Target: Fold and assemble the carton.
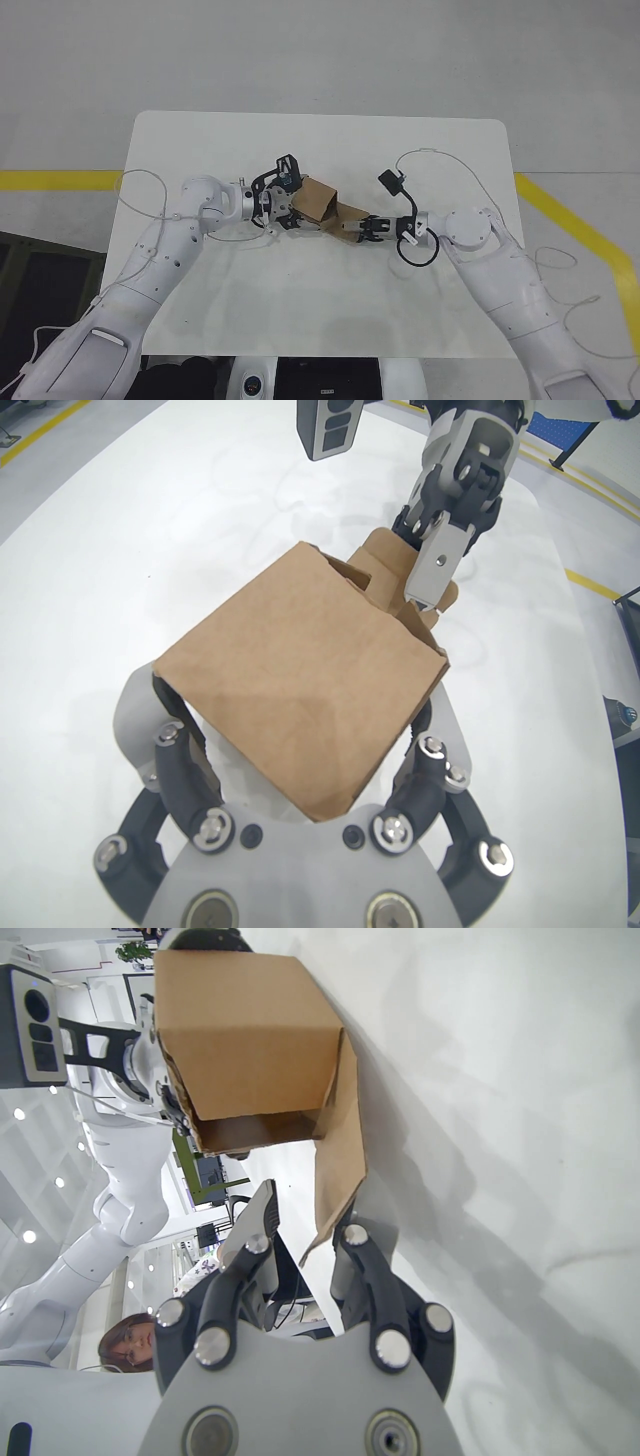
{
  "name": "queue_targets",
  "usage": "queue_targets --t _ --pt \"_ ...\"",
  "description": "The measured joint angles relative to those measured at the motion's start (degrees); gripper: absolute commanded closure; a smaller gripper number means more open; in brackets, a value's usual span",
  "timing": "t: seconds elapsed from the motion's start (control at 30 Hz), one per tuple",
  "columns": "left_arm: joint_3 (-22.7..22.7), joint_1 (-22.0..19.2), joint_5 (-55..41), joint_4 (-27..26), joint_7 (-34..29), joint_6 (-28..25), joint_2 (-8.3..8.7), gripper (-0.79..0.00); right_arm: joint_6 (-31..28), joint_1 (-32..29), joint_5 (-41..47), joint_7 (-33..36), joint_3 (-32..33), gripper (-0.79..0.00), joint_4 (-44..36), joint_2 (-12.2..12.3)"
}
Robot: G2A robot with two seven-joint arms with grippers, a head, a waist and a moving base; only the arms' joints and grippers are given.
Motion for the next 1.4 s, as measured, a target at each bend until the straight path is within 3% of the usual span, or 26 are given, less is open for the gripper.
queue_targets --t 0.17,0.53,0.87,0.97,1.27,1.4 --pt "0.1 0.1 0.1 -0.1 -0.1 -0.1 -0.02 -0.785 0.5 0.8 -0.5 0.0 -0.3 -0.314 -1.9 0.0" --pt "0.1 0.1 0.4 -0.2 -0.4 -0.4 -0.05 -0.785 1.3 4.9 -1.1 -0.4 -3.4 -0.326 -2.2 -0.9" --pt "0.0 0.0 0.5 -0.1 -0.7 -0.4 -0.05 -0.785 0.3 6.8 0.6 -0.2 -4.5 -0.489 0.0 -1.5" --pt "0.0 0.1 0.6 -0.1 -0.8 -0.5 -0.04 -0.785 -1.0 6.8 2.3 0.1 -4.3 -0.591 0.5 -1.5" --pt "0.0 0.2 0.8 -0.2 -0.9 -0.6 -0.02 -0.785 -4.1 7.3 5.4 0.4 -4.2 -0.505 1.9 -1.8" --pt "0.0 0.2 0.8 -0.2 -1.0 -0.6 -0.02 -0.785 -4.5 7.3 6.0 -0.3 -4.0 -0.379 2.2 -1.8"
